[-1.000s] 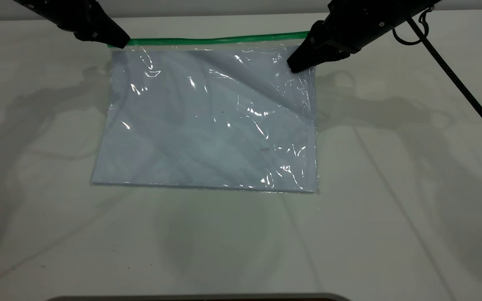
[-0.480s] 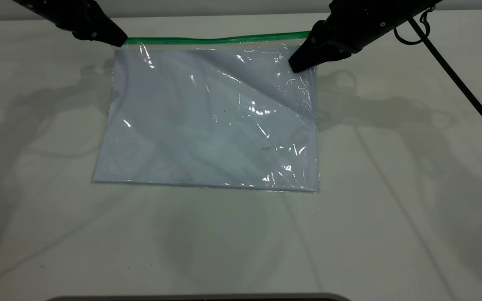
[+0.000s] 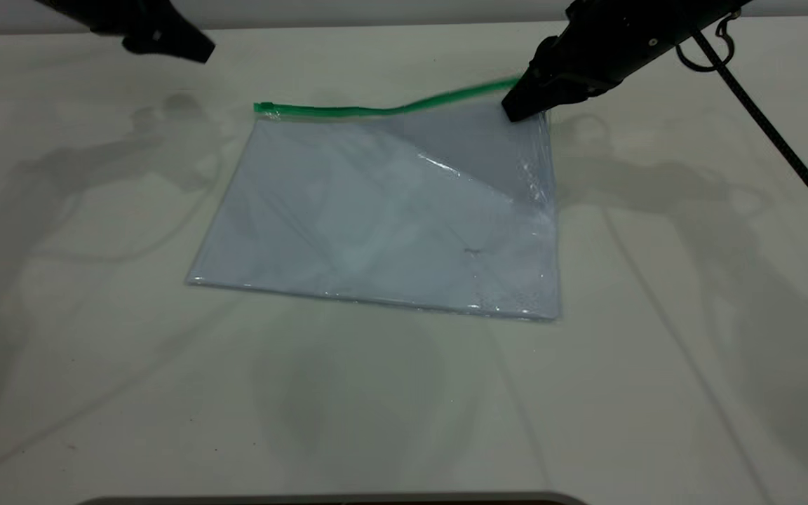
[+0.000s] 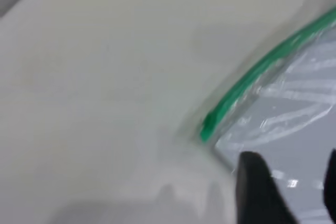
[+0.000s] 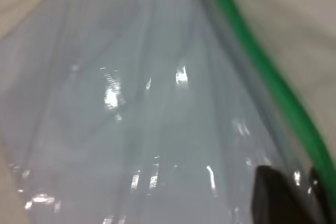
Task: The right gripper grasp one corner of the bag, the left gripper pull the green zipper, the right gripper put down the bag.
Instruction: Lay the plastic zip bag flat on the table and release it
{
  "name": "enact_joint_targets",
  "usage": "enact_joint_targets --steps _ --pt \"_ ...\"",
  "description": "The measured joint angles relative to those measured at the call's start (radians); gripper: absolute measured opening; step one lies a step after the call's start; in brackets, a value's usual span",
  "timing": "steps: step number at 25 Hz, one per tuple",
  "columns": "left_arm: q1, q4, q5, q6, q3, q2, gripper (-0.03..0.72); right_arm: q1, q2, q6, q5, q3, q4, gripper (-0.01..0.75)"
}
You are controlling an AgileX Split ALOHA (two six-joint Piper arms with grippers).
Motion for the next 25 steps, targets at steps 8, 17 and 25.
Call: enact_joint_targets --steps 8,17,25 --pt "-0.013 -0.046 0.094 -0.068 0.0 -0.179 0.546 -0.002 -0.109 0.102 -0.151 0.0 -0.178 0.637" --pt "-0.025 0.096 0.153 -0.39 0.0 -0.549 0.546 -0.002 -0.459 0.529 0.061 0.001 -0.579 0.525" --pt "-0.025 0.606 0.391 -0.954 0.0 -0.882 0.546 -0.002 -0.824 0.952 0.447 0.001 -0.871 0.481"
